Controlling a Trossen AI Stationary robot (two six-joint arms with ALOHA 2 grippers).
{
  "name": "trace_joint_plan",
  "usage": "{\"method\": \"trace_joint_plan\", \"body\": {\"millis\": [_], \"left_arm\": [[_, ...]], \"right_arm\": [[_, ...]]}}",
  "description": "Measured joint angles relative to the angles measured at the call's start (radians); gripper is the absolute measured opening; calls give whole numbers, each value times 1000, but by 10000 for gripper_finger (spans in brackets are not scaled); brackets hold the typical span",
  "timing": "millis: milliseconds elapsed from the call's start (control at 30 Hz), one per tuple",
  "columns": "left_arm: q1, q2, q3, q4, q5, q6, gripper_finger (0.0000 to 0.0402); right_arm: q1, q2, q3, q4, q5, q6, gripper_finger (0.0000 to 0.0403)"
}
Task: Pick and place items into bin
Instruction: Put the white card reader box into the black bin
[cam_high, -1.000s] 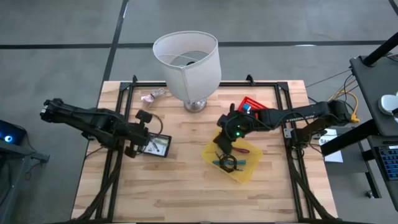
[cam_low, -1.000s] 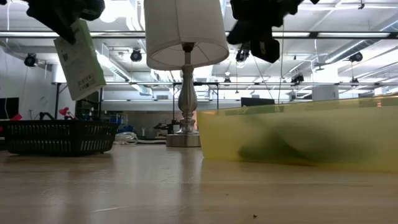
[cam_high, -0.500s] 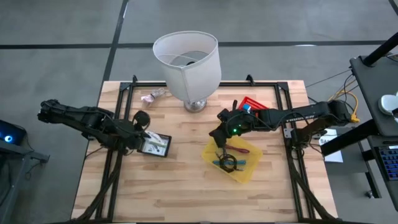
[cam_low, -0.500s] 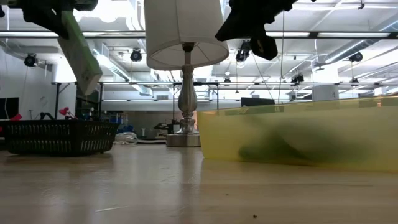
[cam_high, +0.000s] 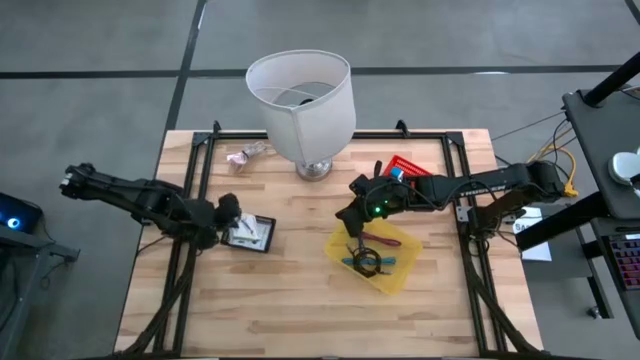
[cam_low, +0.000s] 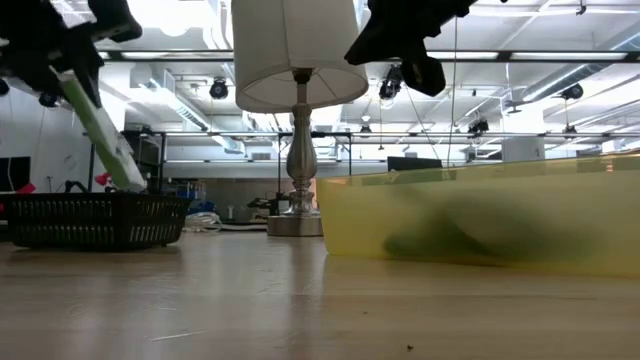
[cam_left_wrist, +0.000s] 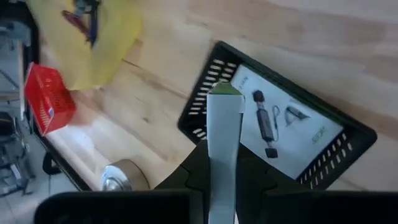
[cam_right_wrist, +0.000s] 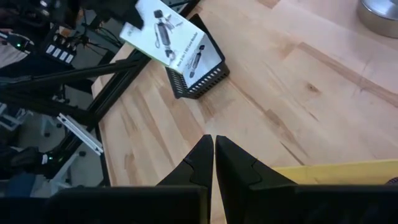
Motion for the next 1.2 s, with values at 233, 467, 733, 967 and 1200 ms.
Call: {"method": "trace_joint_plan", "body": {"millis": [233, 467, 733, 967, 1200], "left_arm": [[0, -15, -76, 81, -43, 67, 21], [0, -42, -79, 137, -21, 65, 21], [0, -64, -151, 178, 35, 105, 21], [0, -77, -207, 271, 21, 169, 21], [0, -76, -230, 262, -46, 261, 21]], "right_arm": [[0, 0, 0, -1, 0, 1, 9], [0, 1, 0, -2, 0, 4, 9], [0, 1, 0, -2, 0, 20, 9], [0, 1, 0, -2, 0, 55, 9], [0, 1, 0, -1, 0, 56, 9]]}}
